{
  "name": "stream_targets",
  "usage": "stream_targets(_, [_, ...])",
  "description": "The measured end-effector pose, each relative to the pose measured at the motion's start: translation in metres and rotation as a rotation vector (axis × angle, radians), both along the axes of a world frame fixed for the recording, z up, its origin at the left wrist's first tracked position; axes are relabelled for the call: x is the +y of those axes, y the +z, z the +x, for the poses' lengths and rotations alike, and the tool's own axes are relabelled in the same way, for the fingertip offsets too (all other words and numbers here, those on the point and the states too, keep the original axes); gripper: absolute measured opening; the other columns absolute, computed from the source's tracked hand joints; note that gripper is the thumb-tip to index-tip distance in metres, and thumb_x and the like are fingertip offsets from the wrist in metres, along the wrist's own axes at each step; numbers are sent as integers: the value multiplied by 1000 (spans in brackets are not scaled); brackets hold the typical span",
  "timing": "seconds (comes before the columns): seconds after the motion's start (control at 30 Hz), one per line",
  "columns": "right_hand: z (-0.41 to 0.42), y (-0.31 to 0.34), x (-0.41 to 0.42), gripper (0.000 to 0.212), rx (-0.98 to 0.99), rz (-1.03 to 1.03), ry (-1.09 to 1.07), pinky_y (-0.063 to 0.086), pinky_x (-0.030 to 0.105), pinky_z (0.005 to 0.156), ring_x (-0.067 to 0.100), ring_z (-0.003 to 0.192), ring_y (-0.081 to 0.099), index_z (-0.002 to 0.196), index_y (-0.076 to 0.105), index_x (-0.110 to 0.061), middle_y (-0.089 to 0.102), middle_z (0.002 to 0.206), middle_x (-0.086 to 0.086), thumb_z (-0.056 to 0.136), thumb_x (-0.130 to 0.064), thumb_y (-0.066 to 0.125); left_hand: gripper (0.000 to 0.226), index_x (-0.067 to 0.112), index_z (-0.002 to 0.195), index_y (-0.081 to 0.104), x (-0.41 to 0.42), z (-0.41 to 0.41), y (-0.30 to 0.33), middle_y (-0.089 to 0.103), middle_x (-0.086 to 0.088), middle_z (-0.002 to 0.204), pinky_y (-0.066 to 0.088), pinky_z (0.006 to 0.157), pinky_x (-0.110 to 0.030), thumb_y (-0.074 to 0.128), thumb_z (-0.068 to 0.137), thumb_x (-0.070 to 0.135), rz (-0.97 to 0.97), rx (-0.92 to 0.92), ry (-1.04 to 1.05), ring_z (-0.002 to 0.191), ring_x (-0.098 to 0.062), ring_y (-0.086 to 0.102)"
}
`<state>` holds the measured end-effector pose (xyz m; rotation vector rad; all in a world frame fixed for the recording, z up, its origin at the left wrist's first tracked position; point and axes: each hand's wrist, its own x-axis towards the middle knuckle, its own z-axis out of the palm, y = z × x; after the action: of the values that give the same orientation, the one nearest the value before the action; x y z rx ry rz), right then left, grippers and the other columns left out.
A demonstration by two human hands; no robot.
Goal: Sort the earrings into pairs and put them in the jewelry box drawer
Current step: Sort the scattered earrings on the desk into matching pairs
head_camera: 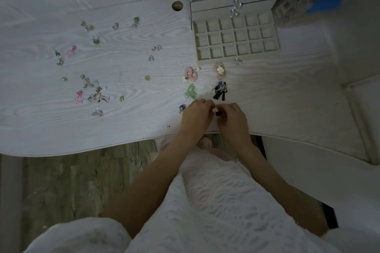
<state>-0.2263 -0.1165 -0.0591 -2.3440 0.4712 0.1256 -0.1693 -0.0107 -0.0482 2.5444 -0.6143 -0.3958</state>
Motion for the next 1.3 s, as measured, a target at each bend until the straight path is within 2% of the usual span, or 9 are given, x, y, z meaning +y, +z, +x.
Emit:
stream_targets(0.13, [0, 2, 0, 39, -2, 13, -11, 44, 29, 83, 29, 98, 57, 115, 60, -5, 56, 112, 18, 79, 10, 53, 13, 3, 93, 68, 0, -2, 0, 67, -18, 82, 41, 59, -31, 61, 82, 4, -35, -23, 14, 79, -34, 62])
stream_targets(0.3, [-4, 17, -9, 39, -39, -44, 25, 46, 33, 80, 28, 96, 54, 118, 57, -6, 53, 114, 15, 80, 4, 57, 22, 11, 105, 68, 17, -1, 11, 70, -11, 95, 53, 73, -38, 60, 84, 8, -105, -5, 17, 90, -29, 61])
stream_targets(0.4, [6, 35, -6, 32, -128, -151, 127, 33, 25, 80, 31, 100, 47, 111, 61, -7, 56, 108, 15, 80, -1, 61, 20, 16, 100, 70, 53, 4, 23, 70, -4, 95, 47, 72, -29, 63, 82, 10, -173, -94, 18, 91, -24, 57])
stream_targets(0.5, [31, 46, 11, 24, -224, -153, 260, 32, 25, 83, 27, 97, 48, 103, 64, -8, 61, 99, 12, 80, -7, 57, 20, 20, 101, 68, 103, 10, 28, 69, 3, 100, 39, 77, -17, 54, 87, 19, -184, -143, 34, 93, -16, 52])
stream_targets(0.63, [79, 43, 44, 21, -214, -126, 466, 38, 35, 87, 31, 97, 52, 102, 66, -9, 64, 98, 11, 84, -7, 55, 26, 15, 99, 69, 165, 12, 13, 71, -1, 97, 41, 80, -25, 48, 86, 20, -134, -188, 255, 91, -23, 58])
stream_targets(0.77, [126, 29, 82, 22, -142, -92, 608, 43, 31, 79, 26, 97, 54, 106, 65, -8, 63, 96, 10, 87, -4, 53, 21, 14, 104, 67, 215, 7, -5, 69, -7, 103, 39, 77, -29, 56, 86, 11, -79, -118, 582, 92, -30, 58])
stream_targets(0.93, [159, 10, 137, 27, -79, -69, 725, 49, 36, 82, 25, 104, 52, 115, 59, -9, 56, 113, 11, 88, -8, 55, 29, 19, 114, 60, 246, 22, -4, 60, -3, 110, 48, 79, -36, 62, 85, 20, -205, -32, 1022, 94, -19, 55])
stream_targets(1.1, [169, 7, 196, 34, -164, -84, 784, 51, 41, 79, 31, 105, 49, 117, 59, -8, 53, 115, 14, 84, -4, 57, 35, 16, 109, 62, 259, 45, -9, 58, -8, 107, 43, 85, -29, 72, 77, 25, -127, 43, 933, 95, -23, 57])
stream_targets(1.3, [200, 0, 238, 25, -240, -116, 1041, 46, 42, 91, 31, 110, 52, 102, 67, -10, 63, 117, 8, 78, -5, 64, 16, 20, 94, 67, 262, 46, -14, 58, 0, 89, 39, 69, -15, 71, 78, 21, -171, 53, 919, 74, -11, 55])
